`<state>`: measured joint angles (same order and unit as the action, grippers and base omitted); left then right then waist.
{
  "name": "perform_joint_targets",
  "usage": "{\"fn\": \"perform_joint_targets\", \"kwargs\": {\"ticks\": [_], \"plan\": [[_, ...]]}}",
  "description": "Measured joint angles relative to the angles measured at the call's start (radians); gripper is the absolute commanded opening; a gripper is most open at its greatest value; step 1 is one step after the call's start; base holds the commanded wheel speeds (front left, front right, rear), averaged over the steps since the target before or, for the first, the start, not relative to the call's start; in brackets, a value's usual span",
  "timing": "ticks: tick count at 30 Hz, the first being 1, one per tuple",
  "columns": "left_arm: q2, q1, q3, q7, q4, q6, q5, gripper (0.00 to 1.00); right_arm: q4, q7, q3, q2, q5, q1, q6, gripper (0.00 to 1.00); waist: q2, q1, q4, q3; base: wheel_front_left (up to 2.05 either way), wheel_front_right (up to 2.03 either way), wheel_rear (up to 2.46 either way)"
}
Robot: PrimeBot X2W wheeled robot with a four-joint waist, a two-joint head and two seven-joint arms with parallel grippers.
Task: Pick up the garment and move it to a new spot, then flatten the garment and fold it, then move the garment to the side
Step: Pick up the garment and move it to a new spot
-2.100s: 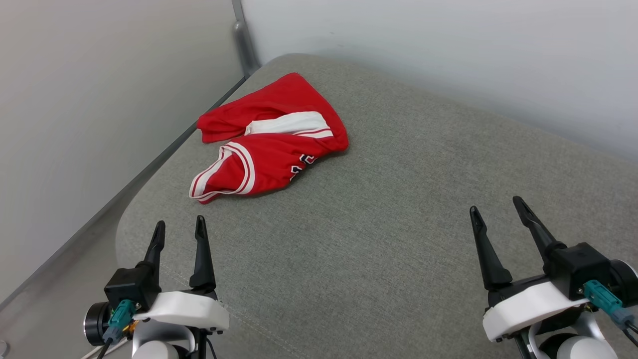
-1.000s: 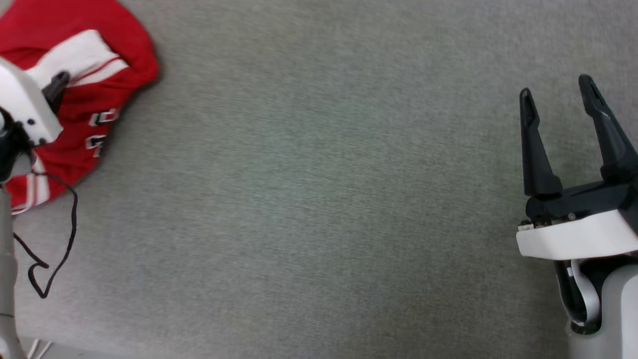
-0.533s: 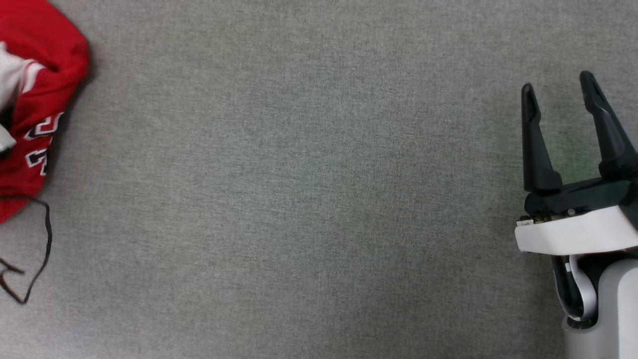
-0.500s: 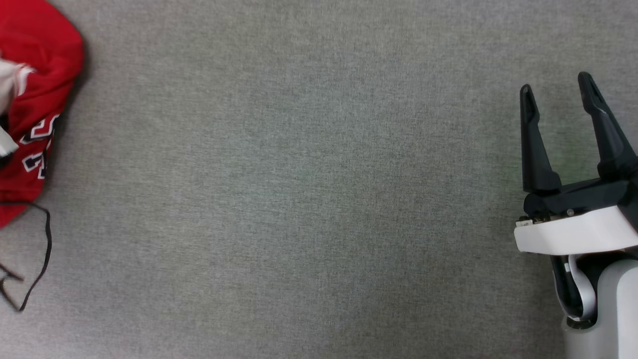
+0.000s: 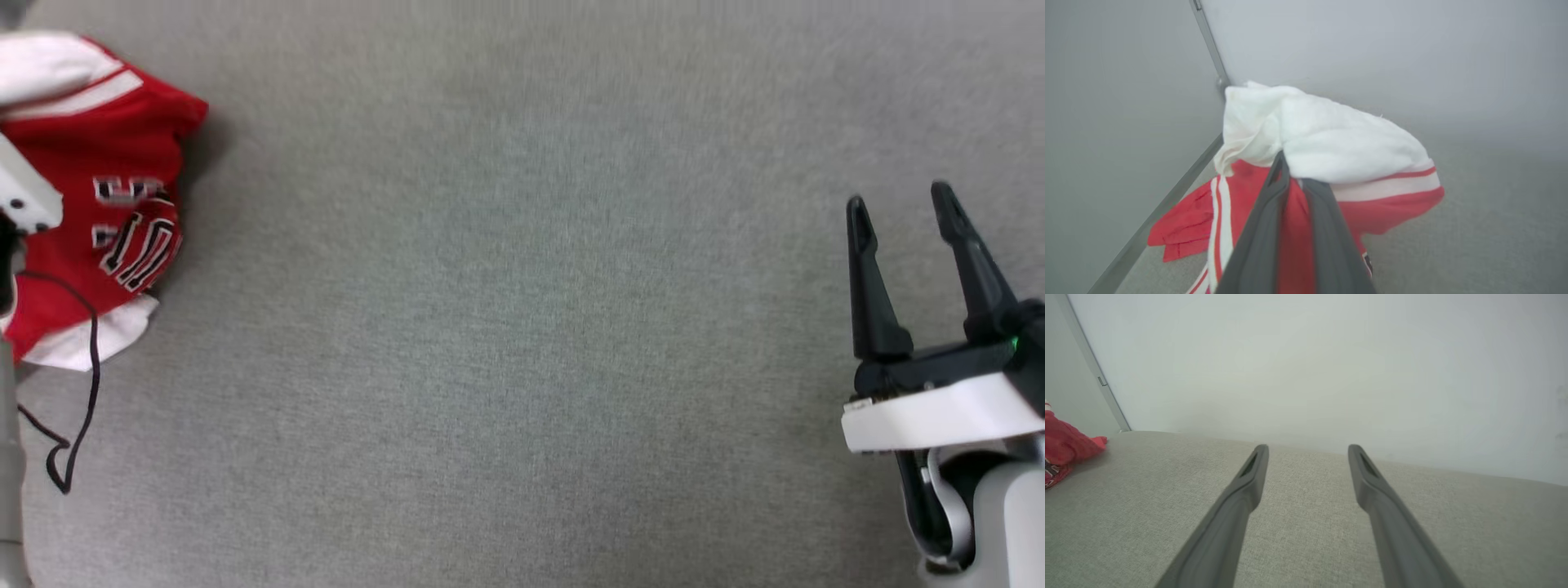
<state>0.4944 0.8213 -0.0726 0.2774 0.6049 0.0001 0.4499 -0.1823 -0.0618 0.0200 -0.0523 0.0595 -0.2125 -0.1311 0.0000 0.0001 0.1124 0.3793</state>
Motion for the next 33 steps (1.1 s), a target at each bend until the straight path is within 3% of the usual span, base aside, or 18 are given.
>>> {"fn": "perform_joint_targets", "kwargs": {"ticks": [6,13,22,26,33], "plan": [[-0.043,0.015,0.03,-0.185,-0.047,0.0,-0.04,0.0,0.004,0.001,0.029,0.0,0.022,0.059,0.0,1.0,0.0,-0.0001,-0.011,-0.107,0.0,0.0,0.0],[-0.145,-0.002,0.082,-0.312,-0.124,-0.006,-0.05,0.0,0.004,0.01,0.034,0.0,0.049,0.111,0.0,1.0,0.0,-0.0002,-0.045,-0.208,0.0,0.0,0.0],[-0.321,-0.107,0.223,-0.342,-0.252,-0.023,-0.054,0.0,0.005,0.015,0.036,0.001,0.067,0.143,0.0,1.0,0.0,-0.0002,-0.155,-0.262,0.0,0.0,0.0],[-0.392,-0.135,0.31,-0.338,-0.296,-0.055,-0.051,0.0,0.007,0.015,0.035,0.001,0.074,0.154,0.0,1.0,0.0,-0.0002,-0.212,-0.265,0.0,0.0,0.0],[-0.439,-0.197,0.449,-0.329,-0.321,-0.05,-0.03,0.0,0.011,0.007,0.035,0.001,0.085,0.155,0.0,1.0,0.0,-0.0002,-0.296,-0.24,0.0,0.0,0.0]]}}
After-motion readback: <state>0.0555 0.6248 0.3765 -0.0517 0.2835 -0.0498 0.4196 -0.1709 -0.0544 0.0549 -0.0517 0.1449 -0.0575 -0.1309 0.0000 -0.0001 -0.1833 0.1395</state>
